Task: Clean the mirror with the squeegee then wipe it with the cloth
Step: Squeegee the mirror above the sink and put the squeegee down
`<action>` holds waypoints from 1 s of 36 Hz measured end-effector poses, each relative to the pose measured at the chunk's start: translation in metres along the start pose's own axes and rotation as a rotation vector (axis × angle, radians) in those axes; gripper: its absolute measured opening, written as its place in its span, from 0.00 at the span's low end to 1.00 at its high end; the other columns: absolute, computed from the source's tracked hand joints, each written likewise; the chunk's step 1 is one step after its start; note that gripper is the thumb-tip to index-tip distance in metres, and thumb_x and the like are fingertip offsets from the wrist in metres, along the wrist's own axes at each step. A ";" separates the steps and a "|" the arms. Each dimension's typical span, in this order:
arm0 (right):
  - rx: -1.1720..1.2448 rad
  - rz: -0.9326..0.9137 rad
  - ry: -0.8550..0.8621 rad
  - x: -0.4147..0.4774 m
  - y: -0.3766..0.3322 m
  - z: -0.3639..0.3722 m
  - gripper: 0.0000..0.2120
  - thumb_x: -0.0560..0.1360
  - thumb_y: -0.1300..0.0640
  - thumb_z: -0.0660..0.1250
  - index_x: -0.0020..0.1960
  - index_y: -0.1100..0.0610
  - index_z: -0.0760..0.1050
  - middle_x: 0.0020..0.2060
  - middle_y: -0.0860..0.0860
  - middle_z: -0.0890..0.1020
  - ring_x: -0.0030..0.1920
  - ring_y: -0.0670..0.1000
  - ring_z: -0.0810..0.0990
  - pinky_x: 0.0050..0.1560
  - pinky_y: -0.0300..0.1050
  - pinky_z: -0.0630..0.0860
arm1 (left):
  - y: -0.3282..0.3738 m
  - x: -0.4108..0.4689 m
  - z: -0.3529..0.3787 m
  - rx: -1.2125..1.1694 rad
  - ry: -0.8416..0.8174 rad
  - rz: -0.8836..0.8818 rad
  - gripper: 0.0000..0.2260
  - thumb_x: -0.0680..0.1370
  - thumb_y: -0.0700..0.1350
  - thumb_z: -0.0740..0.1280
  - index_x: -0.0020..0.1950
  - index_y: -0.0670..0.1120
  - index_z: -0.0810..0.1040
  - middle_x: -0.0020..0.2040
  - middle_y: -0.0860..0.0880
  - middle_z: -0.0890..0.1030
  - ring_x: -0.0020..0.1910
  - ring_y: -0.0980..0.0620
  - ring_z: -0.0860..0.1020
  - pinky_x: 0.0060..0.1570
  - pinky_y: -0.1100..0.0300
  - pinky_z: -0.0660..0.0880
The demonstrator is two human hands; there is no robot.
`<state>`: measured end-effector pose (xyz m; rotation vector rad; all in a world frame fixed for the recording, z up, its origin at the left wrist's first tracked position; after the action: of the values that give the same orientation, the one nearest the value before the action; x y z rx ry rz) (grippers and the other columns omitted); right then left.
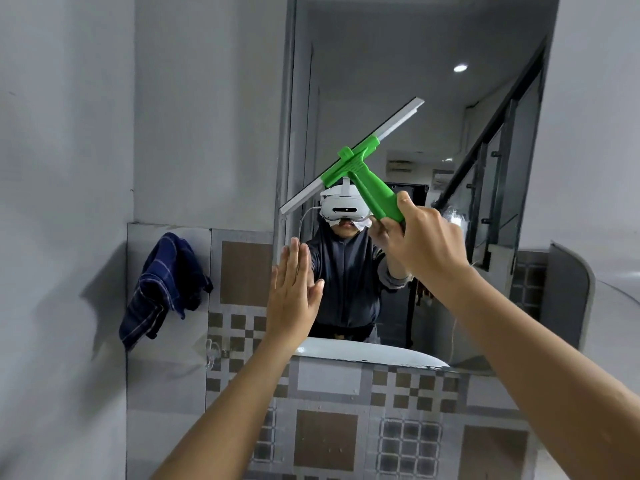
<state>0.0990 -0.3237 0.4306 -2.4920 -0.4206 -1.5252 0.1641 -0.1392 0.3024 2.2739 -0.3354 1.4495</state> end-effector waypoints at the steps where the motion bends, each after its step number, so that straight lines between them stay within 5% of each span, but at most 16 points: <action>1: -0.015 -0.011 -0.003 0.002 0.001 -0.002 0.22 0.78 0.50 0.57 0.69 0.58 0.61 0.44 0.56 0.81 0.41 0.59 0.79 0.33 0.45 0.68 | 0.000 0.001 -0.001 0.002 0.003 -0.001 0.32 0.78 0.46 0.64 0.75 0.43 0.50 0.76 0.45 0.49 0.75 0.50 0.46 0.72 0.49 0.50; 16: -0.180 -0.048 0.023 -0.002 0.041 -0.026 0.21 0.77 0.50 0.58 0.68 0.56 0.63 0.46 0.57 0.81 0.42 0.59 0.79 0.37 0.45 0.64 | -0.007 0.003 -0.006 0.058 0.000 0.012 0.30 0.77 0.54 0.54 0.75 0.43 0.49 0.76 0.45 0.50 0.75 0.50 0.47 0.72 0.50 0.51; 23: -0.238 0.018 0.015 -0.015 0.076 -0.036 0.20 0.77 0.50 0.59 0.66 0.56 0.64 0.44 0.57 0.81 0.40 0.59 0.78 0.36 0.45 0.63 | -0.007 0.004 -0.005 0.055 -0.014 0.011 0.31 0.78 0.55 0.54 0.76 0.44 0.48 0.76 0.45 0.49 0.75 0.53 0.42 0.72 0.62 0.38; 32: -0.248 0.084 -0.012 -0.023 0.103 -0.045 0.17 0.77 0.52 0.58 0.65 0.56 0.65 0.43 0.58 0.81 0.40 0.60 0.78 0.36 0.45 0.67 | -0.010 0.004 0.000 0.093 -0.039 0.002 0.31 0.78 0.58 0.50 0.76 0.46 0.43 0.77 0.46 0.44 0.74 0.54 0.38 0.71 0.62 0.34; 36: -0.188 0.155 -0.018 -0.032 0.120 -0.044 0.16 0.77 0.52 0.58 0.63 0.55 0.66 0.43 0.59 0.81 0.41 0.61 0.79 0.38 0.48 0.72 | -0.011 0.004 0.002 0.088 -0.051 -0.010 0.31 0.78 0.59 0.48 0.75 0.46 0.41 0.76 0.48 0.42 0.74 0.53 0.37 0.72 0.54 0.40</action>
<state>0.0886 -0.4546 0.4208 -2.6088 -0.0859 -1.5467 0.1717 -0.1304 0.3028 2.3819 -0.2799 1.4295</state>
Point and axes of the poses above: each hand's wrist, its own x-axis towards the middle knuckle, its own z-axis out of the palm, y = z × x, the point moved 10 cm from there along x, towards the middle knuckle
